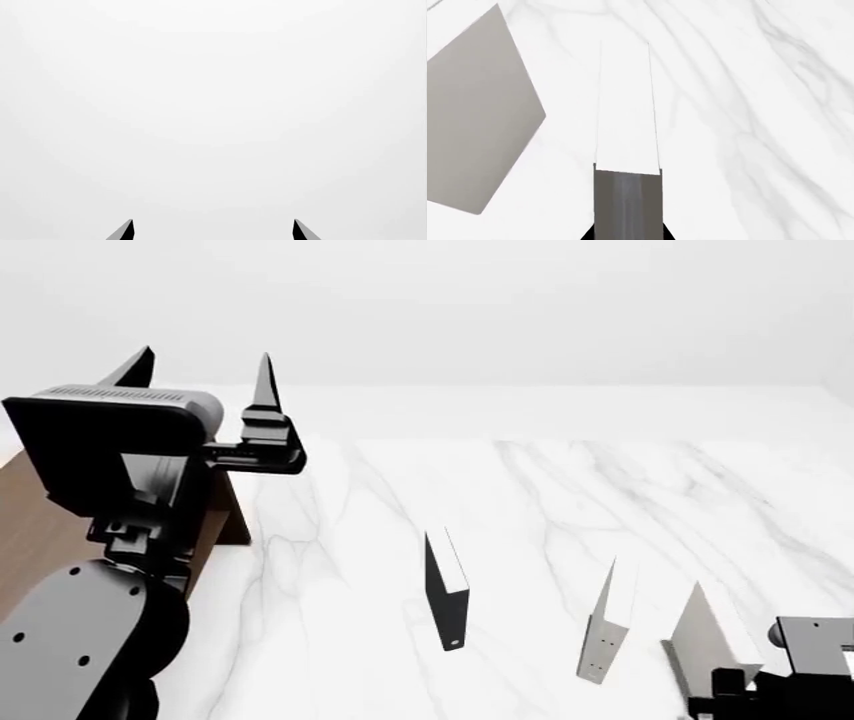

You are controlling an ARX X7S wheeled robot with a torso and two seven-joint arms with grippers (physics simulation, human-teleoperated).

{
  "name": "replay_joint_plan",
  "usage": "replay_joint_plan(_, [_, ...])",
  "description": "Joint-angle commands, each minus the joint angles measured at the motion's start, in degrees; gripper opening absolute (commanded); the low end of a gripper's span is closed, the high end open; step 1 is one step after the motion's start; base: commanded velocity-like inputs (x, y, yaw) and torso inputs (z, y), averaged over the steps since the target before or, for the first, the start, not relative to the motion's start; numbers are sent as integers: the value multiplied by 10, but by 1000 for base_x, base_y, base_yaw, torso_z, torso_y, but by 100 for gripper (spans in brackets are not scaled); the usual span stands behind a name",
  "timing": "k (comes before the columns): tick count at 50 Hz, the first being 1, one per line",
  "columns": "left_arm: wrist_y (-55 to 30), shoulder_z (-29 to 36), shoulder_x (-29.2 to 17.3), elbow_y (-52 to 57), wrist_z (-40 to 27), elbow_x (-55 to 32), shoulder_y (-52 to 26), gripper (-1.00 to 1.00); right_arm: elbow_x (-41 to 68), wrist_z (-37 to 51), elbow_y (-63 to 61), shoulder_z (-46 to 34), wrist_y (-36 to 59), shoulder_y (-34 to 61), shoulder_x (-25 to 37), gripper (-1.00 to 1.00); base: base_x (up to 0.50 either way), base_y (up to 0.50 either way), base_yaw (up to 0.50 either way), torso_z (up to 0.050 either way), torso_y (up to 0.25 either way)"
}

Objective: Pick up the book on the right and place it under the cabinet shelf.

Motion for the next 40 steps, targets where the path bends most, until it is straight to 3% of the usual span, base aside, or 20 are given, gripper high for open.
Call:
replay_joint_plan(1, [-3, -1, -4, 3, -2, -5, -4, 100, 0, -1, -10, 4, 9, -2, 2, -100, 0, 0, 0, 0, 0])
replay_joint_plan(40, [-19, -35, -23, 21, -13, -32, -22, 100, 106, 138, -235, 150, 77, -26, 87, -100, 0, 0, 0, 0, 1])
